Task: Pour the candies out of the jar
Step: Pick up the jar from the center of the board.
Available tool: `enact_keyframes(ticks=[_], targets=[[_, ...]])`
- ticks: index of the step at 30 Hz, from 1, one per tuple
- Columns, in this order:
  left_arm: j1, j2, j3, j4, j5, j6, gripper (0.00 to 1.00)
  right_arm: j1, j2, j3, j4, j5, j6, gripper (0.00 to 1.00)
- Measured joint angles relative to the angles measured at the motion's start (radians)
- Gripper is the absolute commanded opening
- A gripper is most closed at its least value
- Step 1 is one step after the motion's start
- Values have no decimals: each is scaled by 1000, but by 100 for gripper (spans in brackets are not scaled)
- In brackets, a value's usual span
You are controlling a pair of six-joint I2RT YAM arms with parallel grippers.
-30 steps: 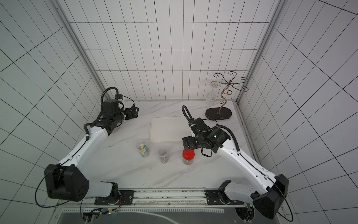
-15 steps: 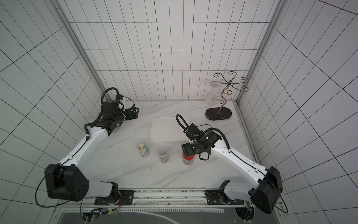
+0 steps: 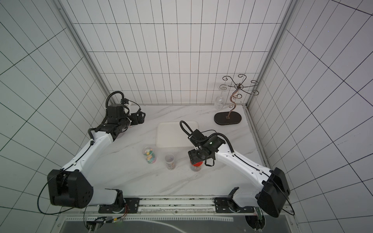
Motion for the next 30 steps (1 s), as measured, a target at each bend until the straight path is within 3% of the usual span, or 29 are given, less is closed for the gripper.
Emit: enact_keyframes(ticks=[15,30], targets=[[0,2,-1,0,2,-3,97,35,29,-1,-1,19,0,77],[0,2,-6,-4,18,-3,97,35,33,-5,-5,38,-4,51]])
